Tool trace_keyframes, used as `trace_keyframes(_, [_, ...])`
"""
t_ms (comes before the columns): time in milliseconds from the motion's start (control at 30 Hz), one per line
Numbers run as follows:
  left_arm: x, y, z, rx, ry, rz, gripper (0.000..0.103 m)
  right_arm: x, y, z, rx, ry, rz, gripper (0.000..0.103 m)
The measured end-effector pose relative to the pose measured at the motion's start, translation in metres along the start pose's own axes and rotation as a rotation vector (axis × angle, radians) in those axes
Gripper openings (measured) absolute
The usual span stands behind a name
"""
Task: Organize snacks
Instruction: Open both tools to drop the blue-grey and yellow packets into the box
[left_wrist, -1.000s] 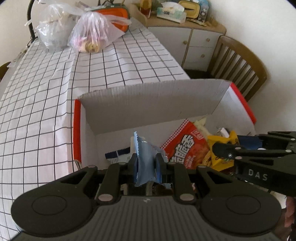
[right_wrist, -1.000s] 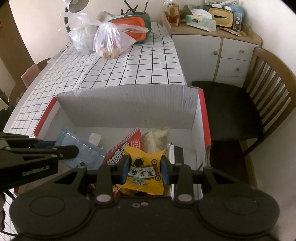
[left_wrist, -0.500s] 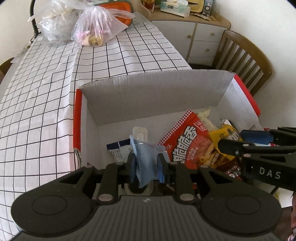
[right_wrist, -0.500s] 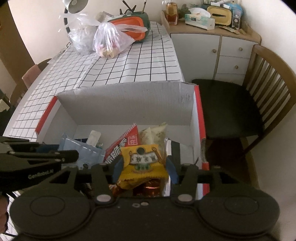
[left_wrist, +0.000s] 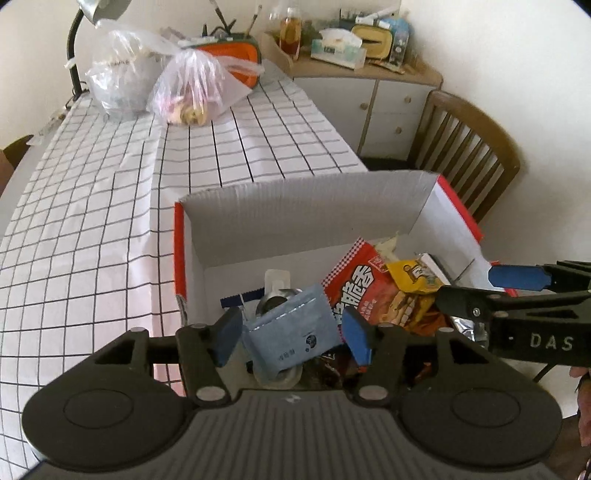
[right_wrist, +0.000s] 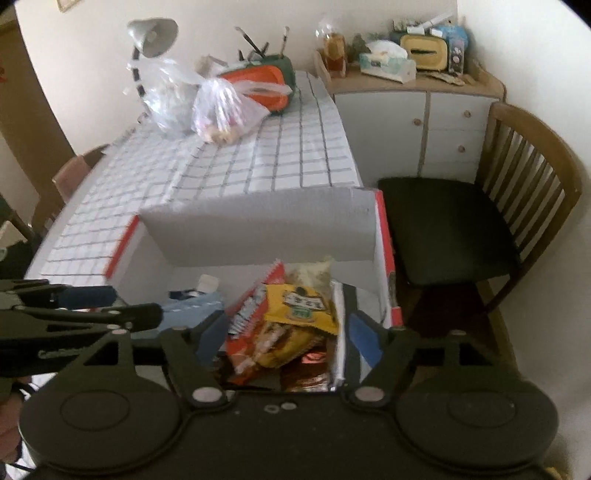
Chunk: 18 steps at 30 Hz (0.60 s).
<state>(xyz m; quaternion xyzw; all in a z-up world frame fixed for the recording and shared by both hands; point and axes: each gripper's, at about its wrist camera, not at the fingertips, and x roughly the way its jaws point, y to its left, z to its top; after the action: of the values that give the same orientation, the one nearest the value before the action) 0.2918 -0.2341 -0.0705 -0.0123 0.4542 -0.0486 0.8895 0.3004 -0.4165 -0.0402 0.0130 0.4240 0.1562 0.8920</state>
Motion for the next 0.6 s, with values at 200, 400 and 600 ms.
trace_keyframes(200, [-0.029, 0.003, -0.003, 0.018, -0.062, -0.019, 0.067, -0.034, 0.014, -0.003, 0.002, -0.077, 0.029, 0.085])
trace_keyframes(400, [-0.057, 0.004, -0.008, 0.04, -0.119, -0.021, 0.072, -0.061, 0.025, -0.006, 0.01, -0.139, 0.044, 0.097])
trace_keyframes(600, [-0.08, 0.013, -0.018, 0.051, -0.158, -0.028, 0.076, -0.079, 0.036, -0.015, 0.011, -0.172, 0.037, 0.103])
